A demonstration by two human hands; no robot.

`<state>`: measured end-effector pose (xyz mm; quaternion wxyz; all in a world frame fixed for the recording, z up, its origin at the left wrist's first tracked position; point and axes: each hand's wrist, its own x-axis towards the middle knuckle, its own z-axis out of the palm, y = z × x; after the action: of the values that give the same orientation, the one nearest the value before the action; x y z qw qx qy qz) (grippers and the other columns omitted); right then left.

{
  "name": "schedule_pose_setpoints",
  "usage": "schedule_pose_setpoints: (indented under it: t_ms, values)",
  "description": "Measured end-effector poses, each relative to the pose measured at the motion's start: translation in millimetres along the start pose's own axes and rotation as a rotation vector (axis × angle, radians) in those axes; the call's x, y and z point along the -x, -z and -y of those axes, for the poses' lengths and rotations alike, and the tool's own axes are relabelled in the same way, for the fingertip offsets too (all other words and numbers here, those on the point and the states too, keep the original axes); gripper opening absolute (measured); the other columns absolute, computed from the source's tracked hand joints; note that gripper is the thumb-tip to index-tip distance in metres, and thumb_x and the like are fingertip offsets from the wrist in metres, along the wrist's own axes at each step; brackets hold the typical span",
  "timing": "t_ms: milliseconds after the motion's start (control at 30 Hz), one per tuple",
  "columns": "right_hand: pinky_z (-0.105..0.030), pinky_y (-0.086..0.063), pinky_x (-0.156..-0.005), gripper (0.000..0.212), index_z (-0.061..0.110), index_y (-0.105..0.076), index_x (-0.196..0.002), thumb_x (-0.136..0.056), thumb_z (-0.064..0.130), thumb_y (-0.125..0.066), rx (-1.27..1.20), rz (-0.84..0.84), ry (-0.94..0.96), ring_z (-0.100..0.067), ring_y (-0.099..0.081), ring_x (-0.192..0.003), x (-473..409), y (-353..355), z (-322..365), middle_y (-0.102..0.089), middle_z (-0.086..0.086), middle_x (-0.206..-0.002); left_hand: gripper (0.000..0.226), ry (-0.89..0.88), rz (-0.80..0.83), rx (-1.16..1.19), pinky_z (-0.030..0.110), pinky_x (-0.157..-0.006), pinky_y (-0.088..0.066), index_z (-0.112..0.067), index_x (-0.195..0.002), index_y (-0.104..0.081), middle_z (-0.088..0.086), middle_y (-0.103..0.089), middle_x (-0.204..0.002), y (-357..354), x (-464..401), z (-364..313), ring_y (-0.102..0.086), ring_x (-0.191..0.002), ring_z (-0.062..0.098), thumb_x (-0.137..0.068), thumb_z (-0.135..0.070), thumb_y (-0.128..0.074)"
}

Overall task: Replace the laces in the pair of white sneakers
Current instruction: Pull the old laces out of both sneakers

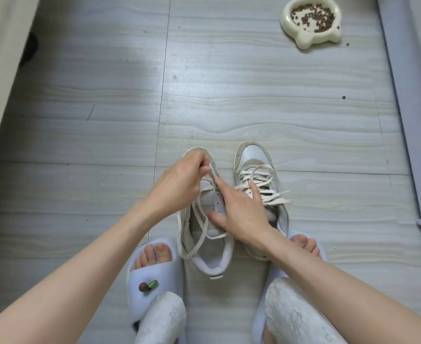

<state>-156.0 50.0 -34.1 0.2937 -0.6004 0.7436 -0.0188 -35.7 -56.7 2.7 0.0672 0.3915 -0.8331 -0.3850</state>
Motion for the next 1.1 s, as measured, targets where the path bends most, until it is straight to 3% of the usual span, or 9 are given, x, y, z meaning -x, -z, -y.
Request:
schedule_pose_setpoints:
  t_ms: [167, 300, 467, 600, 833, 933, 1033, 1100]
  values:
    - [-0.041, 0.003, -0.117, 0.074, 0.032, -0.005, -0.148, -0.089, 0.049, -0.046, -0.052, 0.007, -0.029, -0.015, -0.046, -0.127, -2.7, 2.9, -4.2, -0.051, 0.002, -0.136, 0.015, -0.097, -0.177, -0.009, 0.039, -0.065, -0.039, -0.019, -0.083, -0.038, -0.013, -0.041, -0.075, 39.7, -8.8, -23.8, -0.042, -0.07, 0.018, -0.096, -0.012, -0.043]
    - [-0.042, -0.001, -0.117, 0.071, 0.032, -0.004, -0.147, -0.09, 0.048, -0.045, -0.068, 0.08, -0.054, -0.019, -0.052, -0.121, -5.6, 12.9, -1.4, -0.057, -0.003, -0.129, 0.015, -0.157, -0.166, -0.052, 0.042, -0.066, -0.041, -0.018, -0.083, -0.038, -0.013, -0.04, -0.076, 62.0, -3.0, -42.6, -0.042, -0.071, 0.019, -0.096, -0.01, -0.042]
    - [-0.042, -0.014, -0.115, 0.067, 0.032, -0.008, -0.145, -0.091, 0.048, -0.044, -0.026, 0.118, -0.075, -0.024, -0.056, -0.114, -7.5, 25.0, 3.6, -0.063, -0.008, -0.119, 0.014, -0.199, -0.224, -0.112, 0.035, -0.066, -0.038, -0.017, -0.084, -0.038, -0.011, -0.039, -0.077, 93.8, -2.7, -65.1, -0.04, -0.073, 0.019, -0.096, -0.01, -0.043]
    - [-0.04, -0.037, -0.096, 0.065, 0.031, -0.012, -0.144, -0.091, 0.048, -0.046, -0.011, 0.108, -0.085, -0.03, -0.058, -0.109, -5.8, 39.9, 8.3, -0.064, -0.011, -0.115, 0.015, -0.25, -0.258, -0.188, 0.036, -0.062, -0.038, -0.018, -0.084, -0.038, -0.006, -0.043, -0.083, 108.7, -0.9, -77.9, -0.041, -0.072, 0.021, -0.096, -0.012, -0.045]
    - [-0.038, -0.042, -0.085, 0.062, 0.03, -0.015, -0.143, -0.091, 0.041, -0.047, 0.006, 0.109, -0.101, -0.032, -0.06, -0.105, -7.6, 45.6, 14.7, -0.065, -0.011, -0.113, 0.009, -0.328, -0.355, -0.371, 0.023, -0.05, -0.026, -0.011, -0.085, -0.049, -0.005, -0.044, -0.082, 129.7, -4.7, -86.8, -0.026, -0.069, 0.007, -0.093, -0.01, -0.051]
    - [-0.038, -0.042, -0.085, 0.052, 0.029, -0.028, -0.139, -0.092, 0.044, -0.045, -0.031, 0.052, -0.088, -0.03, -0.058, -0.108, -8.4, 47.2, 12.9, -0.063, -0.008, -0.116, 0.012, -0.31, -0.344, -0.336, 0.025, -0.05, -0.03, -0.014, -0.084, -0.045, -0.006, -0.046, -0.082, 126.9, -5.9, -89.3, -0.029, -0.068, 0.009, -0.095, -0.012, -0.049]
    - [-0.037, -0.041, -0.088, 0.035, 0.027, -0.056, -0.121, -0.094, 0.046, -0.045, -0.146, -0.078, -0.099, -0.026, -0.052, -0.112, -16.1, 46.5, 13.6, -0.06, -0.004, -0.114, 0.013, -0.184, -0.182, -0.126, 0.03, -0.064, -0.036, -0.017, -0.084, -0.041, -0.011, -0.044, -0.077, 115.6, -13.4, -85.4, -0.04, -0.067, 0.01, -0.097, -0.015, -0.045]
    - [-0.037, -0.04, -0.091, 0.029, 0.027, -0.065, -0.113, -0.093, 0.042, -0.05, -0.224, -0.101, -0.134, -0.023, -0.051, -0.111, -23.7, 43.1, 9.8, -0.057, -0.003, -0.112, 0.015, -0.13, -0.124, 0.01, 0.027, -0.065, -0.034, -0.019, -0.082, -0.043, -0.013, -0.046, -0.073, 105.7, -17.6, -77.5, -0.043, -0.065, 0.006, -0.095, -0.013, -0.048]
